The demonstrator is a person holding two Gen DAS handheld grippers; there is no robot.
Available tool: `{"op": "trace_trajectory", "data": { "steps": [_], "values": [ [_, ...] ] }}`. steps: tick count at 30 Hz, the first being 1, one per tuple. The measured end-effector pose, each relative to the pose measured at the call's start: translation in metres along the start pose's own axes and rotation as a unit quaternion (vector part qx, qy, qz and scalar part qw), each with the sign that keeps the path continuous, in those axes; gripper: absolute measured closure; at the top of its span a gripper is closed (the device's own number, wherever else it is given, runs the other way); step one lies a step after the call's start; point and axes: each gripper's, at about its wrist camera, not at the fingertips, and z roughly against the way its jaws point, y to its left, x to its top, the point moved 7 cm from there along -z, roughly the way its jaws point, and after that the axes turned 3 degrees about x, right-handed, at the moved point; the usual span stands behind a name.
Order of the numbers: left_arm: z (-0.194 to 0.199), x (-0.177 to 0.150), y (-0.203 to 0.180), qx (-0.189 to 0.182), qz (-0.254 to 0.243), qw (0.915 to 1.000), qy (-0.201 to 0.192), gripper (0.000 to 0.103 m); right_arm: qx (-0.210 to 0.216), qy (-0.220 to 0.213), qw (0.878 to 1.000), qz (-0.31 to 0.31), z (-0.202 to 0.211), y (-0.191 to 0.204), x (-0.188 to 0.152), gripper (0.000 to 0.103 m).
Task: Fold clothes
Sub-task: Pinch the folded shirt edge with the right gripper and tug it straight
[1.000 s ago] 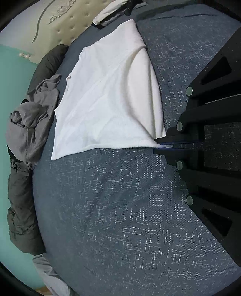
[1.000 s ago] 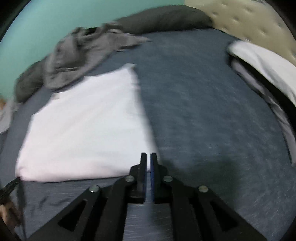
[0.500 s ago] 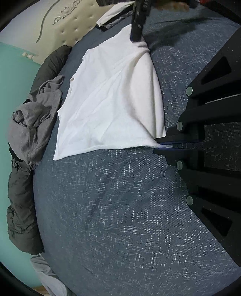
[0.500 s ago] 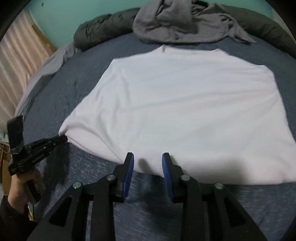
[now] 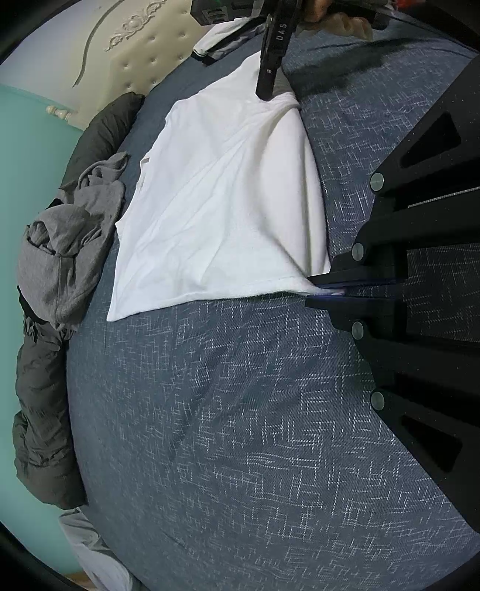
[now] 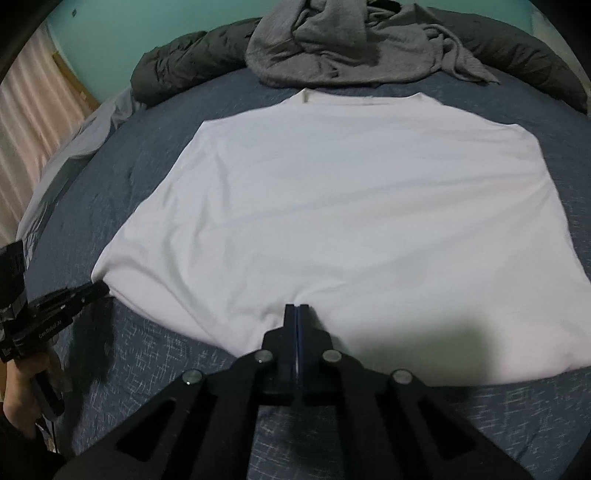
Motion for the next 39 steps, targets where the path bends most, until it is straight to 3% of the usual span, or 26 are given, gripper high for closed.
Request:
{"op": "trace_trajectory", "data": {
  "steps": [6, 9, 12, 14, 15, 16, 18, 28, 35, 39],
  "values": [
    [0.000, 0.000, 0.000, 0.000, -0.001, 1.0000, 0.000, 0.098, 0.015, -0.010, 1.000, -0.007, 0.004, 0.004, 0.005, 0.100],
    [0.000, 0.000, -0.001, -0.001, -0.002, 1.0000, -0.001, 0.098, 0.006, -0.001, 1.000, -0.005, -0.005, 0.011, 0.008, 0.067],
    [0.000, 0.000, -0.001, -0.001, -0.002, 1.0000, -0.001, 0.098, 0.001, 0.008, 1.000, -0.002, -0.016, 0.015, 0.009, 0.067],
    [0.000, 0.000, -0.001, -0.001, -0.003, 1.0000, -0.001, 0.098, -0.001, 0.014, 1.000, 0.001, -0.022, 0.016, 0.008, 0.078],
    [0.001, 0.001, -0.001, -0.001, -0.003, 1.0000, -0.001, 0.098, -0.004, 0.016, 1.000, 0.005, -0.024, 0.017, 0.008, 0.092],
    [0.001, 0.001, -0.001, 0.000, -0.004, 1.0000, -0.001, 0.098, -0.009, 0.018, 1.000, 0.012, -0.025, 0.017, 0.007, 0.099],
    [0.001, 0.001, -0.001, 0.000, -0.004, 1.0000, -0.003, 0.098, -0.010, 0.014, 1.000, 0.011, -0.026, 0.016, 0.009, 0.102],
    [0.007, 0.006, 0.000, 0.018, -0.009, 0.9997, -0.015, 0.099, -0.017, -0.029, 0.999, -0.009, -0.004, 0.000, 0.021, 0.103],
    [0.005, 0.003, 0.000, 0.021, -0.016, 0.9996, -0.009, 0.099, -0.027, -0.024, 0.999, -0.028, -0.015, -0.013, 0.028, 0.103],
    [0.004, 0.003, 0.001, 0.018, -0.011, 0.9998, -0.007, 0.099, 0.019, -0.028, 0.998, -0.045, -0.015, -0.009, 0.031, 0.103]
  ]
}}
